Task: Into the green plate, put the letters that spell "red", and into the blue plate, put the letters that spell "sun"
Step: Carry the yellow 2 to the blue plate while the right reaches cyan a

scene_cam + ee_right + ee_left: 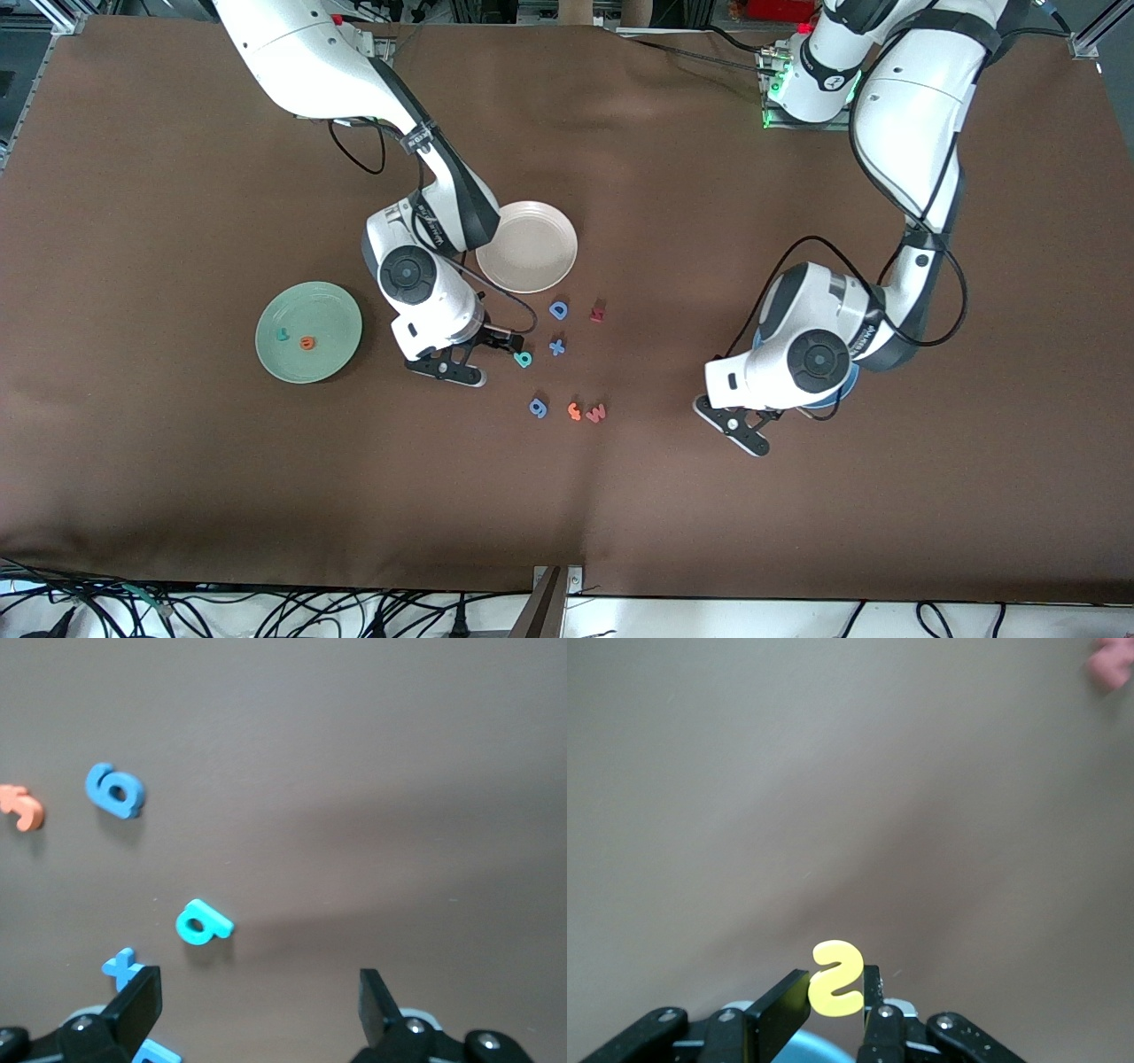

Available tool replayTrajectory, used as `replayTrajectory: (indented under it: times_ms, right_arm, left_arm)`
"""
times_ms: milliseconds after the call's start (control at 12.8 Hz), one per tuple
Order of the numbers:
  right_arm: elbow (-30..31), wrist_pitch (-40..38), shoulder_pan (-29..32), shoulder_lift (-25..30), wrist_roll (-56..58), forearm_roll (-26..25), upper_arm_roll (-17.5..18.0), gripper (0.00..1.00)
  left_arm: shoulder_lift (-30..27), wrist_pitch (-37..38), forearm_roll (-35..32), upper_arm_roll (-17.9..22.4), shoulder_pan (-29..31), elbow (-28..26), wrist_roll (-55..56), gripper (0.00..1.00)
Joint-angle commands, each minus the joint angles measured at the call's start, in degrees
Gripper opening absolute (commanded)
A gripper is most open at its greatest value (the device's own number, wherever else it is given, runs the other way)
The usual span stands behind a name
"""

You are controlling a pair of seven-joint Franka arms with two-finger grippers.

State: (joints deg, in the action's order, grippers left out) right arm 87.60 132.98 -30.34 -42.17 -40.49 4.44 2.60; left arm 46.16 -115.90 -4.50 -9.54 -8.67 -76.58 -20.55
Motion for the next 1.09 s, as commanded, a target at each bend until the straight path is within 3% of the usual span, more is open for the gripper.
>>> replayTrajectory:
  times_ms: [0,234,468,701,779,857,935,1013]
  right_arm:
    - [-2.17,2.80,-1.12,-3.35,4.60,-7.66,-0.23,0.98]
    - [-2.17,2.72,-2.17,-4.49,8.93,-10.67,-0.23,0.98]
    - [-2.60,3.59,-2.96,-4.58,10.08,-12.17,-0.14,0.98]
    - [-2.87,8.85,-3.32,-5.11,10.96,-12.26,-0.23,0.98]
    - [-2.96,11.05,-3.32,-5.81,12.01,-12.26,-0.23,0.98]
    - [-2.96,12.55,-3.58,-6.34,12.80,-12.35,-0.23,0.98]
    - [-2.96,13.09,-3.67,-6.86,13.94,-13.05,-0.23,0.98]
    - [-2.96,13.18,-3.67,-7.30,13.95,-13.92,-0.23,0.98]
  left_arm:
    - [-5.72,0.15,-0.60,-2.58,6.18,-8.13,-6.59,0.17]
    - [-6.95,-0.46,-0.60,-6.00,13.47,-12.97,-11.34,0.17]
    - [-8.01,-0.55,-0.60,-13.63,22.18,-17.63,-13.55,0.17]
    - [-8.10,-5.53,-0.60,-15.86,23.61,-22.37,-13.20,0.20]
    - [-8.10,-7.21,-0.68,-15.86,23.61,-23.43,-13.29,0.36]
    - [-8.10,-7.41,-0.77,-15.86,23.61,-23.35,-13.46,0.75]
    - [-8.19,-7.41,-0.77,-15.86,23.61,-23.27,-13.64,1.00]
    - [-8.28,-7.41,-0.77,-15.95,23.52,-23.09,-13.55,1.00]
